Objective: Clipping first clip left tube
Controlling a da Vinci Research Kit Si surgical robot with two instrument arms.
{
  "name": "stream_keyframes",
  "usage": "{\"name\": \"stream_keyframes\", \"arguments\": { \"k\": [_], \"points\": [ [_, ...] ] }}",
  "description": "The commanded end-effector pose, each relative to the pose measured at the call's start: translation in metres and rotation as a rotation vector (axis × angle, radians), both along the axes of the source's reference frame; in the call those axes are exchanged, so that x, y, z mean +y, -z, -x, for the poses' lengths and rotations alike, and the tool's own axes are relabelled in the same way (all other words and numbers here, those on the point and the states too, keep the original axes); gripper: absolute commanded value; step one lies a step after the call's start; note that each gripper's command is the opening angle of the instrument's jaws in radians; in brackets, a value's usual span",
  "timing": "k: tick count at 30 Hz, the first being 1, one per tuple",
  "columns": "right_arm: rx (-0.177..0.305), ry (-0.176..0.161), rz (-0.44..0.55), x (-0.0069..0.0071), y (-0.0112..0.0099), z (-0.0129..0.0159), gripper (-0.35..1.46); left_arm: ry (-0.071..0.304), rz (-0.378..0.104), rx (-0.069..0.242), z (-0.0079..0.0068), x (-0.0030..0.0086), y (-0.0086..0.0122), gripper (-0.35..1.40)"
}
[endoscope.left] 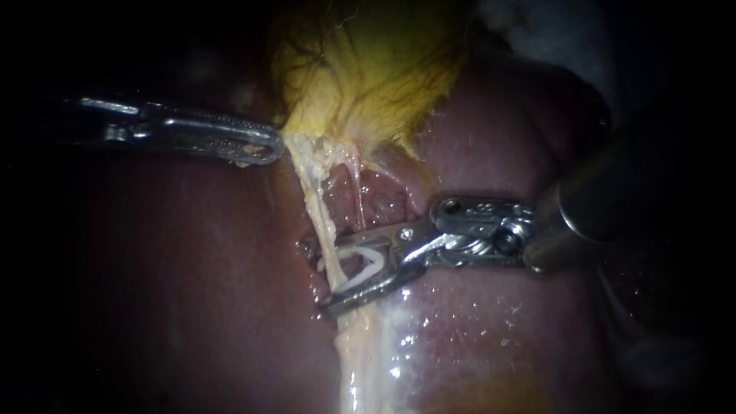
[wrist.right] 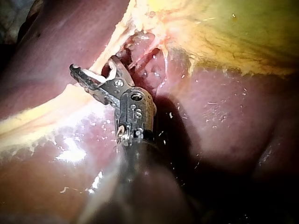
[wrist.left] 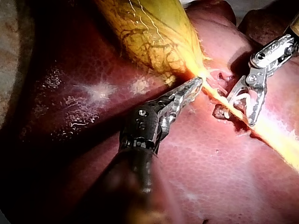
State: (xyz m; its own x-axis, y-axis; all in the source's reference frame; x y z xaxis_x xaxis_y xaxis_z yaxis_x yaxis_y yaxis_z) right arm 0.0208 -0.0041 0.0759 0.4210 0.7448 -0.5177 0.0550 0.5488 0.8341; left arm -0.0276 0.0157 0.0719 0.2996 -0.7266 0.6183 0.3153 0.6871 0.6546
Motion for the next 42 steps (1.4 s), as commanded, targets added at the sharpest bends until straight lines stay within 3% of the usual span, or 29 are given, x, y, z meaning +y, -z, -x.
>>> {"name": "stream_keyframes", "arguments": {
  "k": [1, 9, 17, 23, 29, 37, 42],
  "points": [
    [0.006, 0.006, -0.006, -0.0001, 0.0, -0.0002, 0.58, 0.0, 0.0, 0.0, 0.0, 0.0, 0.0, -0.35],
    [0.139, 0.006, -0.087, -0.0014, 0.0016, -0.0013, 0.58, 0.0, 0.0, 0.0, 0.0, 0.0, 0.0, -0.35],
    [0.239, 0.049, -0.151, -0.0033, 0.0043, -0.0025, 0.58, 0.0, 0.0, 0.0, 0.0, 0.0, 0.0, -0.35],
    [0.268, 0.108, -0.158, -0.0045, 0.0055, -0.0028, 0.54, 0.0, 0.0, 0.0, -0.0001, 0.0, 0.0, -0.35],
    [0.282, 0.148, -0.168, -0.0046, 0.0056, -0.0024, 0.5, 0.0, 0.0, 0.0, -0.0001, 0.0, 0.0, -0.35],
    [0.245, 0.175, -0.153, -0.0042, 0.005, -0.0017, 0.37, 0.0, 0.0, 0.0, -0.0001, 0.0, 0.0, -0.35],
    [0.239, 0.159, -0.148, -0.004, 0.0047, -0.0015, 0.23, 0.0, 0.0, 0.0, -0.0001, 0.0, 0.0, -0.35]
  ]
}}
